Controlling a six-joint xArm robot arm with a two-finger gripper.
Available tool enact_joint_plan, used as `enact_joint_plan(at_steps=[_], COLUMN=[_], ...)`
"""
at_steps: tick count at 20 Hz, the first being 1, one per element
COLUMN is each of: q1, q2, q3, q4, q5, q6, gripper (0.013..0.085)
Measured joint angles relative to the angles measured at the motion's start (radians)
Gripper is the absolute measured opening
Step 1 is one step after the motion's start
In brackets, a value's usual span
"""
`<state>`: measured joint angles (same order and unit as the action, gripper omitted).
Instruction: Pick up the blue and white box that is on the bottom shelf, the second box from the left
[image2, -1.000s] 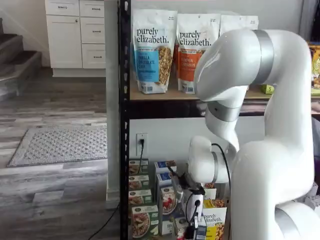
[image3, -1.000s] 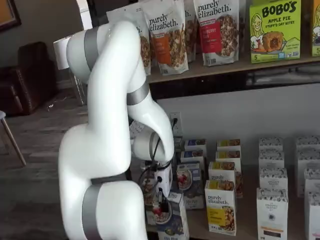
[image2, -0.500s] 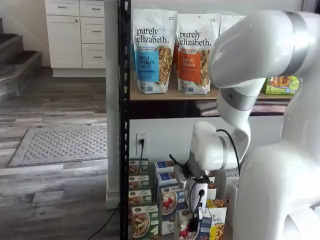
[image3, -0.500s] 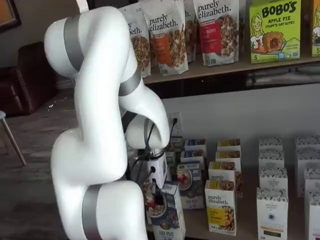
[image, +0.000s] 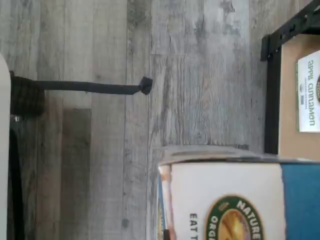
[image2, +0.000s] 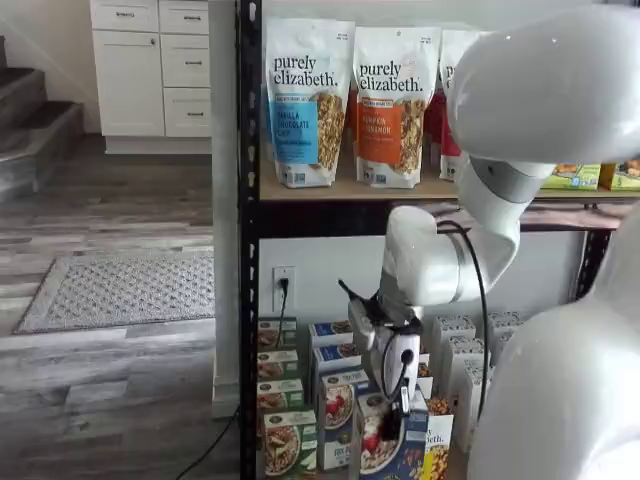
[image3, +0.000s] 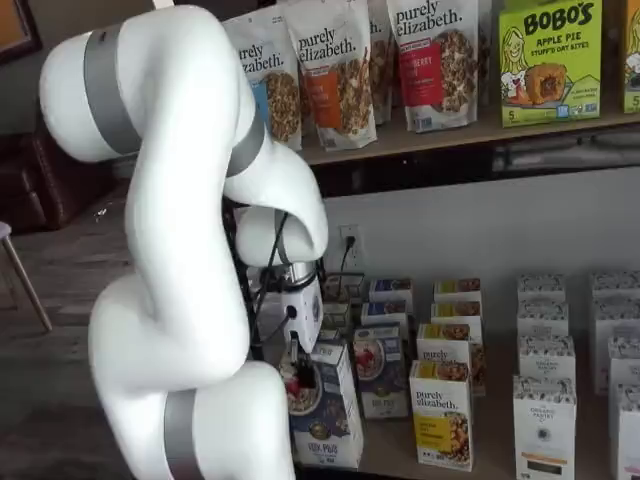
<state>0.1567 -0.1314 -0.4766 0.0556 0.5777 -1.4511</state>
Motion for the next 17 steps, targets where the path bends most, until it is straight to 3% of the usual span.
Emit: enact_joint_plan(at_steps=[9,17], q1=[0.025,-0.004], q2=[-0.139,-0.200], q3=[-0.020,-0.051], q4=[-0.021,0.007], q5=[0.166,0.272], q6=[0.047,0.004], gripper=[0.0490,0.0490])
